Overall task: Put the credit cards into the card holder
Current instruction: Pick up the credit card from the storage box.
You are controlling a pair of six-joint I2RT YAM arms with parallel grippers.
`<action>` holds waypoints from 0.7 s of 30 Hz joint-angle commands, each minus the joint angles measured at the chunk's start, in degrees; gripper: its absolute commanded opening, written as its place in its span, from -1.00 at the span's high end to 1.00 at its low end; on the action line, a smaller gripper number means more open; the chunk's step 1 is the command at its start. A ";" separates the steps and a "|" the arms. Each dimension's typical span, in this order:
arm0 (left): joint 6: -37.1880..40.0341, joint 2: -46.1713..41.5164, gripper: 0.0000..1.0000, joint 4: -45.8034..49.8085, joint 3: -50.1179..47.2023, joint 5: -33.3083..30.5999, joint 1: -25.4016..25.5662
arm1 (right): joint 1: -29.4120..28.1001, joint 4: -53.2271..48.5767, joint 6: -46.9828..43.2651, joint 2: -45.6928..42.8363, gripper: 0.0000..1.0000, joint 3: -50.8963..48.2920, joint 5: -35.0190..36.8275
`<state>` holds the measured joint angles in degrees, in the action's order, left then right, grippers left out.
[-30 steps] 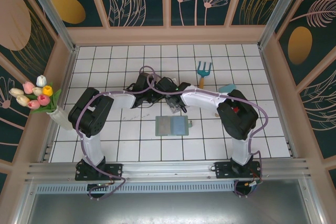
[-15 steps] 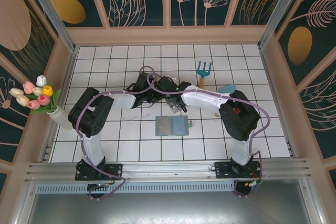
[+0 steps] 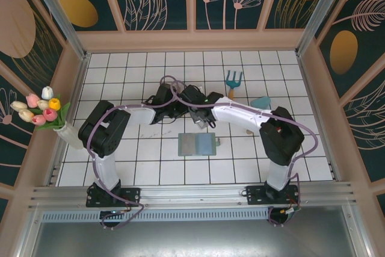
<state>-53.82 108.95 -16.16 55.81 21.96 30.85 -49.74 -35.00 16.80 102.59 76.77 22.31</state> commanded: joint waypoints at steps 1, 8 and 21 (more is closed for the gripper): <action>1.80 -2.04 0.27 5.30 -0.79 -1.49 -0.11 | 1.28 -1.01 2.45 -5.07 0.91 -0.52 -3.56; 1.65 -9.29 0.13 5.03 -2.74 -2.49 -0.11 | 4.09 3.66 6.65 -11.94 1.00 -4.85 -11.24; -6.61 -29.31 -0.09 -9.35 -17.71 0.47 -0.09 | 6.62 33.34 20.52 -35.21 1.00 -27.84 -23.60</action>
<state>-56.62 81.95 -18.22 41.15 19.97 30.85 -43.35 -12.53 32.18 70.41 52.95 2.79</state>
